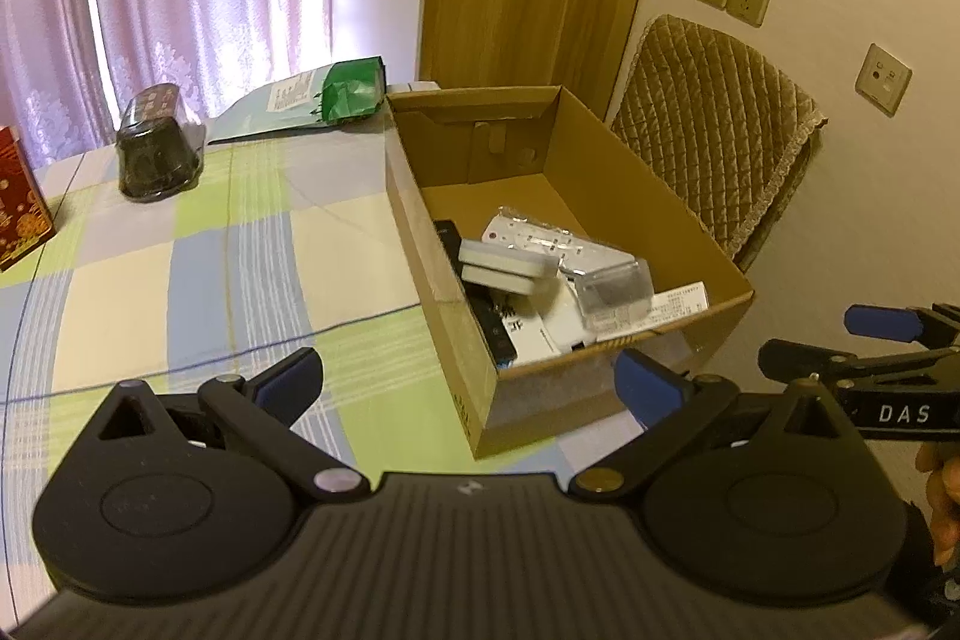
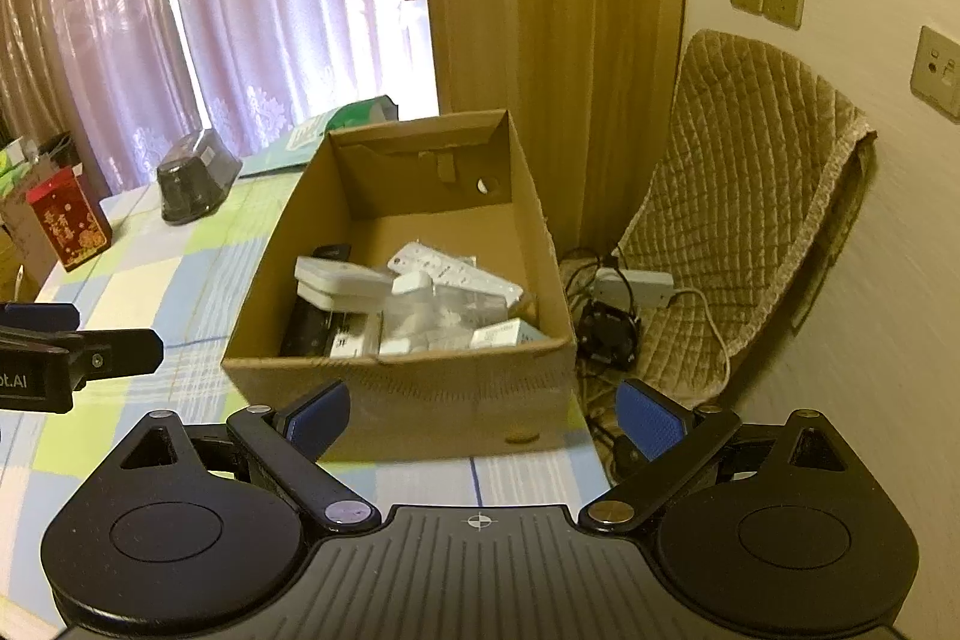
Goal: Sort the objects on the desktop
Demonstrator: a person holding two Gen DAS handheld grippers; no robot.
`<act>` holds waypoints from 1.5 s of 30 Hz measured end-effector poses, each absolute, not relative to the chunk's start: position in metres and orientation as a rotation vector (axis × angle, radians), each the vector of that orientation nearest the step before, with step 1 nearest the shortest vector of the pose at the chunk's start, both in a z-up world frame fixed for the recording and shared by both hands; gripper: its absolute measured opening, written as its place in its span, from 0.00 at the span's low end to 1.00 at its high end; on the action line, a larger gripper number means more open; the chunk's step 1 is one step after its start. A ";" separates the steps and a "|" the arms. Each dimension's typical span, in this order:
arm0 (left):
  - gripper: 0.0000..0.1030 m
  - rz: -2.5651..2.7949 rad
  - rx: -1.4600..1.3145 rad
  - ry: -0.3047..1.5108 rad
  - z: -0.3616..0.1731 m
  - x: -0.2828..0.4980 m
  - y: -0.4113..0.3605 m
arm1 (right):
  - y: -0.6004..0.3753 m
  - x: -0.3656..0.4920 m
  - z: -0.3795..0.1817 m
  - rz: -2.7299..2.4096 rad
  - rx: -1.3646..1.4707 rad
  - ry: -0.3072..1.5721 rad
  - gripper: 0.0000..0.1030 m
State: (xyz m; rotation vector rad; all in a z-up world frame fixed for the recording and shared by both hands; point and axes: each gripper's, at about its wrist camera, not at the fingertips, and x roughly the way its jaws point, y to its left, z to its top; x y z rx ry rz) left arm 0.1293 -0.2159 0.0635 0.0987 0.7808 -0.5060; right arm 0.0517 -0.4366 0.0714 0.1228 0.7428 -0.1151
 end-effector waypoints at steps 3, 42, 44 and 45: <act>0.99 -0.494 0.090 0.786 0.065 0.119 -0.213 | -0.435 0.044 0.073 -0.126 0.120 0.757 0.96; 0.99 -0.460 0.049 0.757 0.093 0.061 -0.209 | -0.415 0.001 0.115 -0.102 0.151 0.733 1.00; 0.99 -0.462 0.049 0.762 0.091 0.062 -0.209 | -0.415 0.001 0.114 -0.103 0.152 0.737 1.00; 0.99 -0.463 0.048 0.764 0.090 0.062 -0.209 | -0.415 0.001 0.114 -0.103 0.152 0.738 1.00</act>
